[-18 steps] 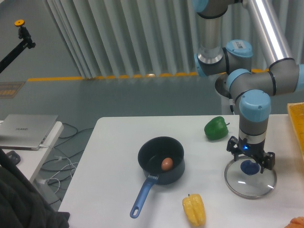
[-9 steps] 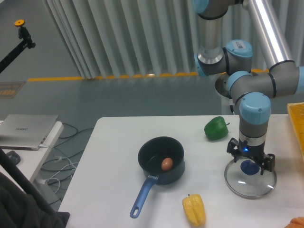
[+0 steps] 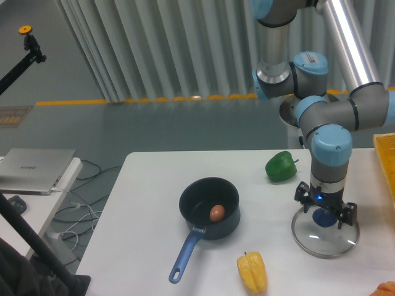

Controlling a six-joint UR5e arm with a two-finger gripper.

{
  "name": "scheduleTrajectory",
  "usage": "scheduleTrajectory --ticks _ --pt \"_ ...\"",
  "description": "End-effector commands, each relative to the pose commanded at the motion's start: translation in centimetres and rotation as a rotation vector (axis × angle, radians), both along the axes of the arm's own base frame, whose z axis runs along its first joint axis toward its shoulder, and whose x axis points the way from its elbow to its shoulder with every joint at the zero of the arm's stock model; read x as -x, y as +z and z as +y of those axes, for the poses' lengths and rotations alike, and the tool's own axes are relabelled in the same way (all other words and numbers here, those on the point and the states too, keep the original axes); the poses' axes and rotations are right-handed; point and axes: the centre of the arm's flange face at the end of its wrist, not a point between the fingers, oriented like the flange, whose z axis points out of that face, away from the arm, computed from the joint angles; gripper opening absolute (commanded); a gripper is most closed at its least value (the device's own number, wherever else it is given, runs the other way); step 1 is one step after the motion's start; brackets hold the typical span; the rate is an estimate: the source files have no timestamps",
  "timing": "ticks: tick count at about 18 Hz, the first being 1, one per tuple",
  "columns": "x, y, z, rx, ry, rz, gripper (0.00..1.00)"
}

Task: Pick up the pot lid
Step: 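Close the gripper fingers around the blue knob of the lid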

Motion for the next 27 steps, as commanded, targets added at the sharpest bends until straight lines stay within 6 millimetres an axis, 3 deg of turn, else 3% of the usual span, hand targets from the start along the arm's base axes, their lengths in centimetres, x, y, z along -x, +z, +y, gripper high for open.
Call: scheduleTrajectory --ticks 5,9,10,11,12,15,16,18,27 --pt "0.11 -0.52 0.11 0.003 -0.002 -0.003 0.99" --pt "0.12 -0.61 0.12 0.004 -0.003 -0.005 0.88" --pt "0.13 -0.46 0.13 0.003 -0.003 -0.003 0.73" --pt "0.1 -0.53 0.1 0.004 -0.003 -0.005 0.69" --pt "0.1 -0.53 0.1 0.004 -0.003 -0.005 0.58" --pt "0.08 -0.44 0.08 0.003 -0.003 -0.003 0.48" --pt "0.11 -0.28 0.09 0.002 -0.003 0.0 0.4" --pt "0.1 -0.18 0.08 0.001 -0.003 0.001 0.36" --pt "0.13 0.14 0.12 -0.005 -0.006 0.004 0.36"
